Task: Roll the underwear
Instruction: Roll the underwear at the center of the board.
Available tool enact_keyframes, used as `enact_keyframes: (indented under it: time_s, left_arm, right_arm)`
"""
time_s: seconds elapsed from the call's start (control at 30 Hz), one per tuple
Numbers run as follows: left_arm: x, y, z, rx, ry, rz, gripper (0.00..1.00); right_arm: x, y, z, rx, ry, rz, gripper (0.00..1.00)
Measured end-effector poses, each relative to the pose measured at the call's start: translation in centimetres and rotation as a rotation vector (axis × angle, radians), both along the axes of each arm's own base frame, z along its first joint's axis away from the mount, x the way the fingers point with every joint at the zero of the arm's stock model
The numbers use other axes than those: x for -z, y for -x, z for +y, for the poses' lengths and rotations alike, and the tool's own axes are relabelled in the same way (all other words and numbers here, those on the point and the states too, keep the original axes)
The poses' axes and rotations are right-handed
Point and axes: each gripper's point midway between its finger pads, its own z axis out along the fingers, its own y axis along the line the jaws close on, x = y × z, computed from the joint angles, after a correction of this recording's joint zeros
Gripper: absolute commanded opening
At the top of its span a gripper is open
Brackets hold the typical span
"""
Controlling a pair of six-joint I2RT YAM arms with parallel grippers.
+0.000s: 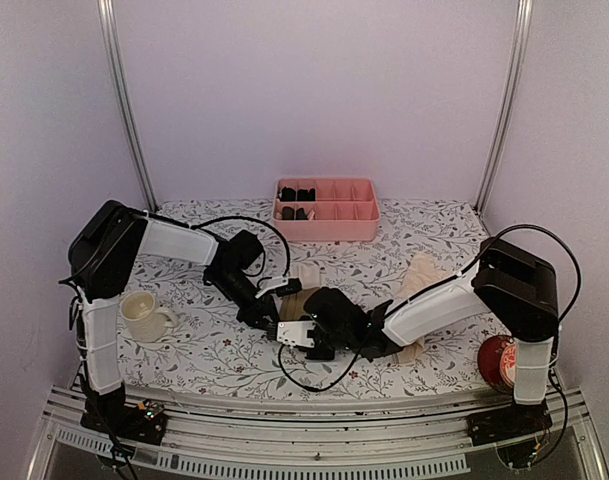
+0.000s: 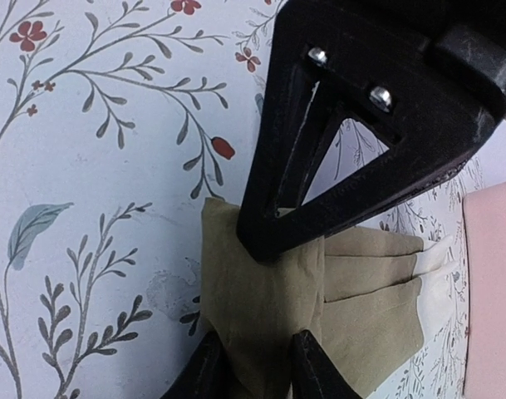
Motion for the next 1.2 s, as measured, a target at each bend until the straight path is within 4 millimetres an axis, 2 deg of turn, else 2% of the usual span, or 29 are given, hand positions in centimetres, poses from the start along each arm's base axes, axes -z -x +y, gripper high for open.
enact_keyframes:
  time_s: [0.2, 0.27, 0.4, 0.5, 0.53, 0.63, 0.77, 0.87, 0.93, 1.07, 1.2]
  left_arm:
    - [-0.1, 0.0, 0.1, -0.003, 0.003, 0.006, 0.31]
    - [-0.1, -0.1, 0.1, -0.005, 0.004, 0.008, 0.38]
    - [-0.4, -0.1, 0.1, -0.011, 0.013, 0.018, 0.65]
    - [-0.9, -0.6, 0.3, -0.018, 0.029, -0.013, 0.95]
    - [-1.2, -0.8, 0.6, -0.03, 0.029, -0.034, 0.98]
    - [-2.8, -1.2, 1.8, -0.065, 0.044, -0.115, 0.98]
    - [-6.3, -1.6, 2.6, -0.073, 0.12, -0.319, 0.99]
    - [-7.9, -1.2, 3.3, -0.063, 0.17, -0.483, 0.98]
    - [-8.0, -0.6, 3.7, -0.046, 0.184, -0.577, 0.98]
    - [-6.6, 1.1, 4.0, 0.018, 0.165, -0.717, 0.96]
    - [-4.8, 3.9, 2.8, 0.14, 0.148, -0.808, 0.92]
  right_arm:
    - [0.4, -0.4, 0.3, 0.014, -0.002, 0.076, 0.08]
    - [0.6, -0.4, 0.3, 0.015, -0.002, 0.097, 0.05]
    - [0.6, -0.4, 0.4, 0.02, -0.008, 0.15, 0.04]
    - [0.6, -0.2, 0.4, 0.018, -0.011, 0.191, 0.04]
    - [0.6, 0.0, 0.5, 0.015, -0.012, 0.208, 0.04]
    - [0.6, 0.4, 0.6, 0.007, -0.022, 0.271, 0.04]
    - [0.7, 1.5, 0.6, -0.023, -0.039, 0.392, 0.04]
    - [0.6, 2.4, 0.5, -0.046, -0.055, 0.491, 0.04]
    - [0.4, 2.9, 0.4, -0.056, -0.063, 0.561, 0.04]
    - [0.4, 3.5, 0.3, -0.067, -0.079, 0.688, 0.04]
    - [0.4, 3.4, 0.4, -0.07, -0.099, 0.783, 0.04]
